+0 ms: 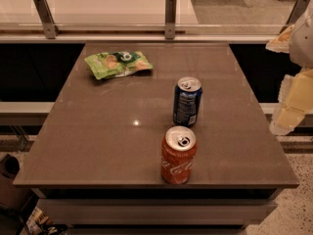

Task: Move coke can near green rice chip bag

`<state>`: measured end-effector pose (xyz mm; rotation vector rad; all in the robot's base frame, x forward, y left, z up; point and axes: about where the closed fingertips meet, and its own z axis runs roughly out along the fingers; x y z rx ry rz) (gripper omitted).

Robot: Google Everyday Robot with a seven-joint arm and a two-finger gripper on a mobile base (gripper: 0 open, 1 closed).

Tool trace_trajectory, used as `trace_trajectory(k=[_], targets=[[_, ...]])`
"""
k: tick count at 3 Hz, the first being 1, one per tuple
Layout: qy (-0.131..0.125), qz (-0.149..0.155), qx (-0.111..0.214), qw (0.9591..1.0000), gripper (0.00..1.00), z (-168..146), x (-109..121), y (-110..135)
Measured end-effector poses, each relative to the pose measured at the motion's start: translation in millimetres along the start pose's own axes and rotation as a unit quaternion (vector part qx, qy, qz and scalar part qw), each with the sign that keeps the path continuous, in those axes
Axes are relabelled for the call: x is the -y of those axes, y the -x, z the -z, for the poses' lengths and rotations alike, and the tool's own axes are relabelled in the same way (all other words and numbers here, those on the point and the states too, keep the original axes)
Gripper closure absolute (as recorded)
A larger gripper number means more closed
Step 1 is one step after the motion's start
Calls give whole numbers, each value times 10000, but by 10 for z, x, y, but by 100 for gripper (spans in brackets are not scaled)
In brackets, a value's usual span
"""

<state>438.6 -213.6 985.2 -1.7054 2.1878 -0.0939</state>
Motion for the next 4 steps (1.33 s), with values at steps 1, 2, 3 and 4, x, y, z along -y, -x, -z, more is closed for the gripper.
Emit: trace_trajectory(k=[1, 2, 3, 4], targets=[[257, 47, 543, 9982, 0, -165, -31, -36], [640, 68, 1239, 9902, 0, -374, -176, 56], [946, 6, 1747, 9801, 0, -536, -301, 106], [1206, -44, 2232, 9673, 0, -612, -449, 152]])
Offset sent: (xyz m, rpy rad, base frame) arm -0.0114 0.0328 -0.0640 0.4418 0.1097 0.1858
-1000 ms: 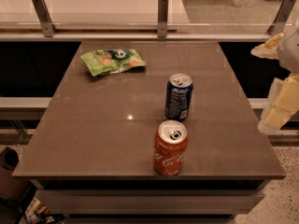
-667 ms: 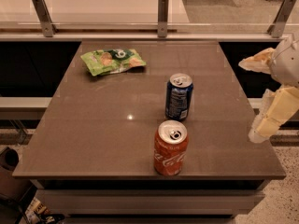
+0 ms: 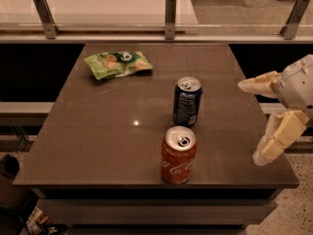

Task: Move coke can near green rice chip bag

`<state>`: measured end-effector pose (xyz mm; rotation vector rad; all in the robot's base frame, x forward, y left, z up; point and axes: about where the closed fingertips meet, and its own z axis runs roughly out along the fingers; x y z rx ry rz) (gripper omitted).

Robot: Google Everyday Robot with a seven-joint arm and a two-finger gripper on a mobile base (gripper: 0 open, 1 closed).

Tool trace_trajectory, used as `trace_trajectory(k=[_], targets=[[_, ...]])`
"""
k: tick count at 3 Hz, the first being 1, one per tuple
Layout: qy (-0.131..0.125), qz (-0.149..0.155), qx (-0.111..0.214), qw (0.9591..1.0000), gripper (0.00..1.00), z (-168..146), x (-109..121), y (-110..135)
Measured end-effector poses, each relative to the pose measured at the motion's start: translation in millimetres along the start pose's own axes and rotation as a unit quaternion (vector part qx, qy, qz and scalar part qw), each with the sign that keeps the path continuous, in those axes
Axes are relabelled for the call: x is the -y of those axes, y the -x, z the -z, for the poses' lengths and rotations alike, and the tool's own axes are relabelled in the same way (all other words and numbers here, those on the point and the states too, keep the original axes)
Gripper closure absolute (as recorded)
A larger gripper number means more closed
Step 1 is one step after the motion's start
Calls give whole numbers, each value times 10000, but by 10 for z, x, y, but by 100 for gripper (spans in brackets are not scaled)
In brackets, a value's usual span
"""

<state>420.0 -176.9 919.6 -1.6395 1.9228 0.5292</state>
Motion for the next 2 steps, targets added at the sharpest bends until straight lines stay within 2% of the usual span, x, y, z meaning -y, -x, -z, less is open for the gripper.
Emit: trace_trajectory(k=[1, 2], targets=[[164, -38, 643, 9978, 0, -79, -122, 50], [286, -69, 1307, 9910, 0, -158, -206, 171]])
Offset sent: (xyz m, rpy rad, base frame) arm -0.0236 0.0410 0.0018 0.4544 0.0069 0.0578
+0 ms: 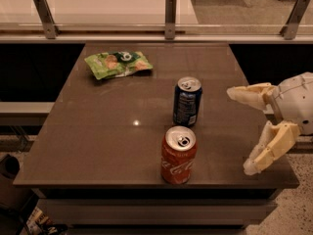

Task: Move coke can near green rice chip bag

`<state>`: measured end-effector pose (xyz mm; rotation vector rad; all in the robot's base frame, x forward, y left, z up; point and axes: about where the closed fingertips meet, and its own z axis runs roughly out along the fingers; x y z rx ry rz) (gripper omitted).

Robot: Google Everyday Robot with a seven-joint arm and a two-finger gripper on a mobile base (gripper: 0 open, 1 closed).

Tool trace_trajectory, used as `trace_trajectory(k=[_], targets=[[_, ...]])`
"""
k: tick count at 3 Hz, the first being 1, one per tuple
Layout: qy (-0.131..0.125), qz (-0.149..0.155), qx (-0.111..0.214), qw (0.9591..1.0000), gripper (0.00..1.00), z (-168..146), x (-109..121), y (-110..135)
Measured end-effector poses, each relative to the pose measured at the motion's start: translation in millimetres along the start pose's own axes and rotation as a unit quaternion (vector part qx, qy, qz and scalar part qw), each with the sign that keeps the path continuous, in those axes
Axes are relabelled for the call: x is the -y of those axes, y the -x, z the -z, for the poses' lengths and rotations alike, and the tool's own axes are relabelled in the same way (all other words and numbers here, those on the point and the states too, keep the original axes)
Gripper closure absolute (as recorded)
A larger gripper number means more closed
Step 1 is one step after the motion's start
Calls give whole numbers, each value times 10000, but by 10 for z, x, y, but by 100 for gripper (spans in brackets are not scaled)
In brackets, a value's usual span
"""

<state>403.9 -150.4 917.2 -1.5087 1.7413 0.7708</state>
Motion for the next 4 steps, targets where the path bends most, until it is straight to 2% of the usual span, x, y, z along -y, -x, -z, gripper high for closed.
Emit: trace_trajectory(k=[1, 2, 3, 4], targets=[[33, -70, 725, 9973, 0, -110, -70, 105], [-8, -175, 1382, 9902, 0, -254, -156, 230], [-22, -256, 1722, 9847, 0, -430, -220, 260], [27, -423, 1927, 9803, 0, -694, -292, 190]])
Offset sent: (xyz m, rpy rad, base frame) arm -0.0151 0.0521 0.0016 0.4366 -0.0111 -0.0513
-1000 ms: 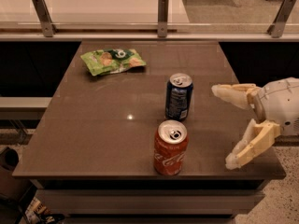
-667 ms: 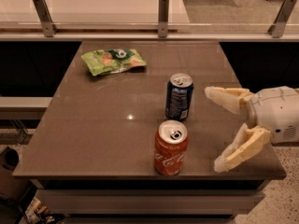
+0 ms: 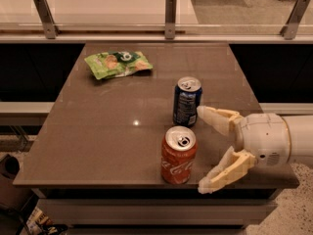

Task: Move coke can near green rice chip bag

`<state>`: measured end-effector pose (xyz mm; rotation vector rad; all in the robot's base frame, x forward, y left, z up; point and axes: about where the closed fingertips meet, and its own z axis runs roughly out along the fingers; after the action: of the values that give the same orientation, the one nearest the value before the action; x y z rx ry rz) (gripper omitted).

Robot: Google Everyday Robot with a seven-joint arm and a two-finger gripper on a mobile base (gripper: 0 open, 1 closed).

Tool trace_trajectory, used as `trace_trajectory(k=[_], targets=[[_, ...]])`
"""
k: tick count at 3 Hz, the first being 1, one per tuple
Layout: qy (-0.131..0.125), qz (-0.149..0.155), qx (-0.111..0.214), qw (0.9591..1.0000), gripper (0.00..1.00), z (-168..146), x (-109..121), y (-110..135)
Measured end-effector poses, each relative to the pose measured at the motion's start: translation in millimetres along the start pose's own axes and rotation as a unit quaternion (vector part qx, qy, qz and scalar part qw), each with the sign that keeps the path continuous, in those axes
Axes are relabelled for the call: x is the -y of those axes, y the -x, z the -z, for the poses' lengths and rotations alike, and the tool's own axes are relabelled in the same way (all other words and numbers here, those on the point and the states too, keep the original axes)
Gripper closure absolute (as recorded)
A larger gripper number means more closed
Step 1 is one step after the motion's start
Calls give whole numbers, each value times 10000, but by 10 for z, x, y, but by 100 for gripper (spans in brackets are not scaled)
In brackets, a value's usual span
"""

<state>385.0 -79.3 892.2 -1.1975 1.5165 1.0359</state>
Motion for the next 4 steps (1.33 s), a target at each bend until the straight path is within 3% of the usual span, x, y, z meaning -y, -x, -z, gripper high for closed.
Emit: trace_trajectory(k=[1, 2, 4], targets=[[17, -122, 169, 9998, 0, -124, -43, -107], [-46, -122, 372, 9992, 19, -178, -91, -140], [-13, -90, 347, 9994, 65, -207, -110, -111]])
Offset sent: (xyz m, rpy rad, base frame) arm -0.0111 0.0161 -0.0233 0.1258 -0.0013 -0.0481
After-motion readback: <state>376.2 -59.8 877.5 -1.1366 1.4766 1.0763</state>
